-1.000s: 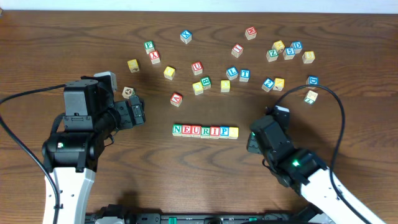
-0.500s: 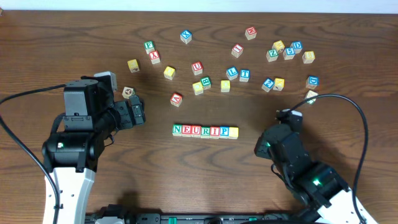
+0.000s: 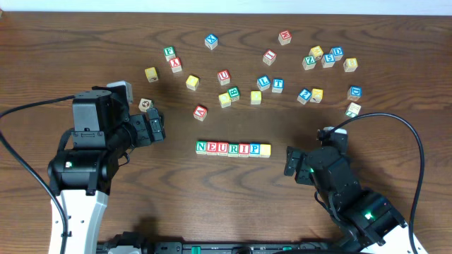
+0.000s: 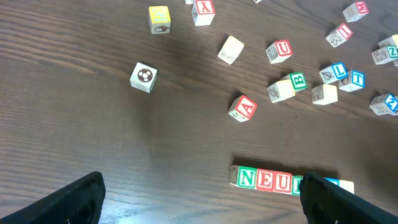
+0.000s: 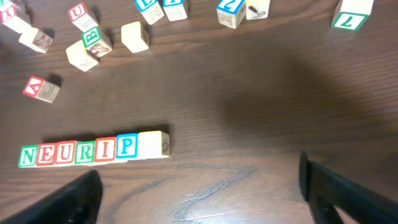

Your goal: Spell out NEURIPS

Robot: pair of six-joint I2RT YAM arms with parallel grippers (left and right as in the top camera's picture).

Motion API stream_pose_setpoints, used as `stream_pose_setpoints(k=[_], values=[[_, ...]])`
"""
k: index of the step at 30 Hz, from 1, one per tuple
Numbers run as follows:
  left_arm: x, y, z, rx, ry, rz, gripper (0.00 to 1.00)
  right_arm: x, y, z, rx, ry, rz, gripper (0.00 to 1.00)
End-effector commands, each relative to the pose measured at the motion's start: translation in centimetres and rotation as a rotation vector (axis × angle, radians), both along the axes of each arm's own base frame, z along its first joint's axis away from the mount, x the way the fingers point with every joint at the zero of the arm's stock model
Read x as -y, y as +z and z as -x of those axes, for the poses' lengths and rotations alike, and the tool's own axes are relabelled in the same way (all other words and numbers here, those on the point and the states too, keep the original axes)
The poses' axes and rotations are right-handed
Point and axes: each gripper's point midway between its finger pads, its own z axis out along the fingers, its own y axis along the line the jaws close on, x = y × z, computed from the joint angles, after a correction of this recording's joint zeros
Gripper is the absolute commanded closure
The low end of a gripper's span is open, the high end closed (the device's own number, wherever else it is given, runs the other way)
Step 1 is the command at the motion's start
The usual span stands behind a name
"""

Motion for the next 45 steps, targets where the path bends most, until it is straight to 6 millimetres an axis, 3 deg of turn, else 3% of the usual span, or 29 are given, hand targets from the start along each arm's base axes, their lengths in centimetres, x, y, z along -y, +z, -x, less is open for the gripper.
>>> stream_pose_setpoints(k=[1, 33, 38, 45], values=[[0.0, 1.1, -0.3, 0.027, -0.009, 0.003, 0.02, 0.8, 0.2, -0.2, 0.02, -0.016, 0.04, 0.01], [0.1, 1.6, -0.1, 0.045, -0.012, 0.003, 0.02, 0.7, 0.1, -0.2, 0.019, -0.015, 0.04, 0.01], [-0.1, 3.3, 1.7, 0.098, -0.004, -0.008, 0.02, 0.7, 0.1, -0.2, 0.019, -0.015, 0.04, 0.01], [0.1, 6.0, 5.8, 0.212, -0.014, -0.018, 0.02, 0.7, 0.1, -0.2, 0.019, -0.015, 0.04, 0.01]])
